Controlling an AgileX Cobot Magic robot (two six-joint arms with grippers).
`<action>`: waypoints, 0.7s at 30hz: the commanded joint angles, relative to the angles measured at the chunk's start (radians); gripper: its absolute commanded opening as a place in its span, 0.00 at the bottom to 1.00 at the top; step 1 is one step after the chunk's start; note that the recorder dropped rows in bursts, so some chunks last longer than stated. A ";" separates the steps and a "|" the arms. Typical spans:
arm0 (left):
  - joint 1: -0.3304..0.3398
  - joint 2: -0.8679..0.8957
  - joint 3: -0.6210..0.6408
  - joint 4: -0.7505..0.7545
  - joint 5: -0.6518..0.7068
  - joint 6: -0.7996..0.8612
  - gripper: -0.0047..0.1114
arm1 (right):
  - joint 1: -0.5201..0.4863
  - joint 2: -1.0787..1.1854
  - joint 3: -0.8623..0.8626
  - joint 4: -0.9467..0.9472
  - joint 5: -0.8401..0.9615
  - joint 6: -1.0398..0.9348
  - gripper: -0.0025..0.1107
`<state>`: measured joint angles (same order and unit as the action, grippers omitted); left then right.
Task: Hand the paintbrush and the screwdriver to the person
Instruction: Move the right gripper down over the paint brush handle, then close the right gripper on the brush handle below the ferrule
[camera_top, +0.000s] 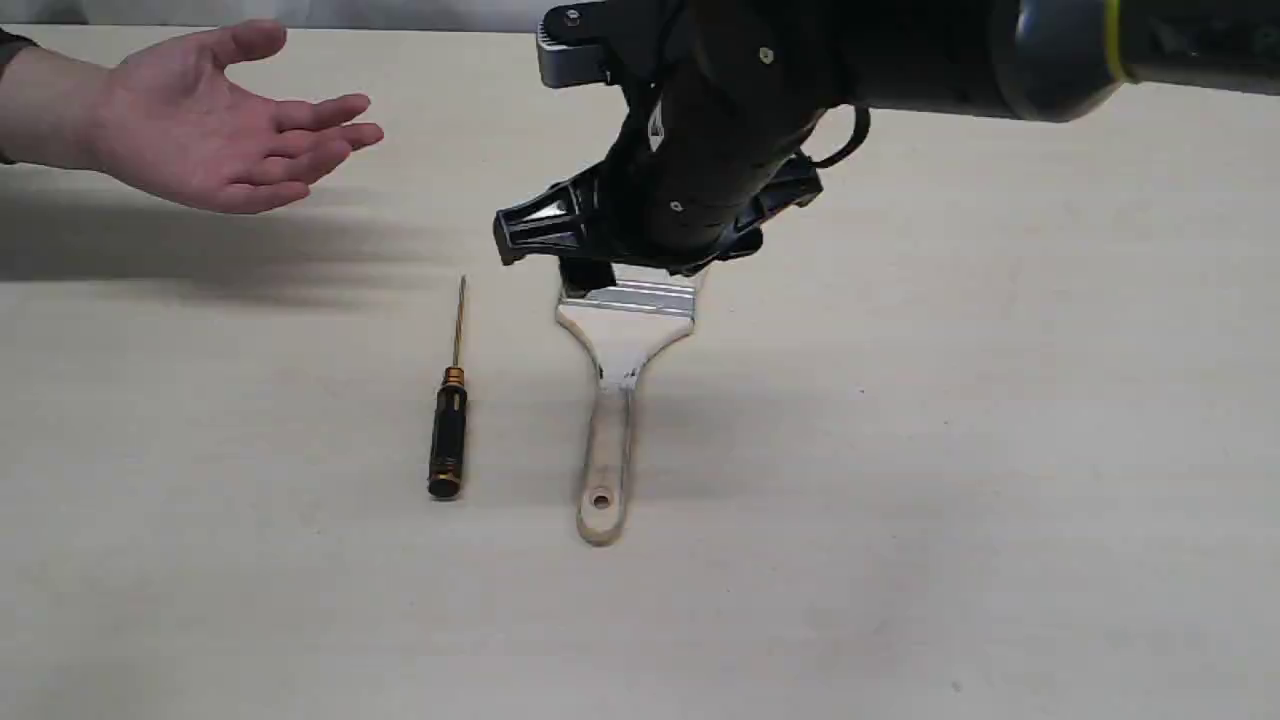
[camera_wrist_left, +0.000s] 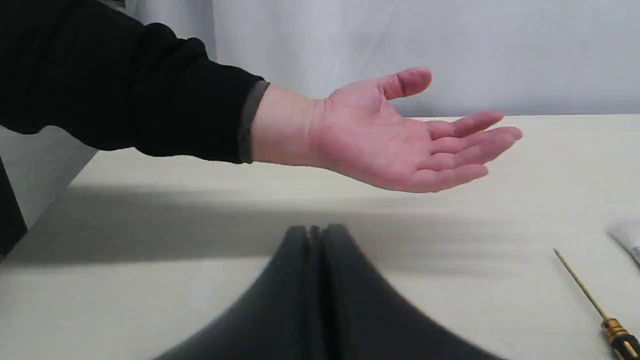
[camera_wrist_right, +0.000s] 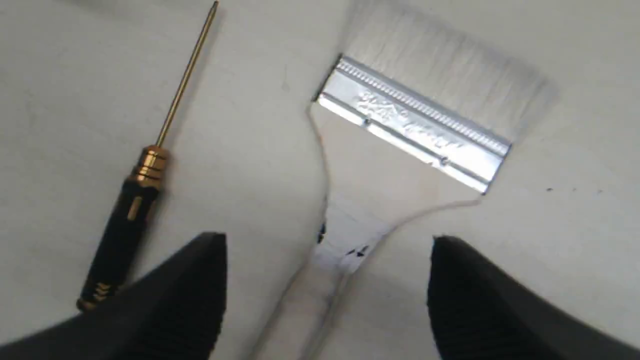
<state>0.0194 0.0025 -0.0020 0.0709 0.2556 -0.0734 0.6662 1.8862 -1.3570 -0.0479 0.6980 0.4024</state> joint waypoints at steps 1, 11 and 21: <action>-0.008 -0.002 0.002 -0.001 -0.006 -0.002 0.04 | -0.001 0.017 -0.012 0.086 0.018 0.002 0.56; -0.008 -0.002 0.002 -0.001 -0.006 -0.002 0.04 | -0.001 0.121 -0.014 0.160 0.026 0.005 0.51; -0.008 -0.002 0.002 -0.003 -0.005 -0.002 0.04 | -0.001 0.187 -0.014 0.136 -0.036 0.053 0.51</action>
<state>0.0194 0.0025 -0.0020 0.0709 0.2556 -0.0734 0.6662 2.0684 -1.3679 0.1071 0.6801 0.4347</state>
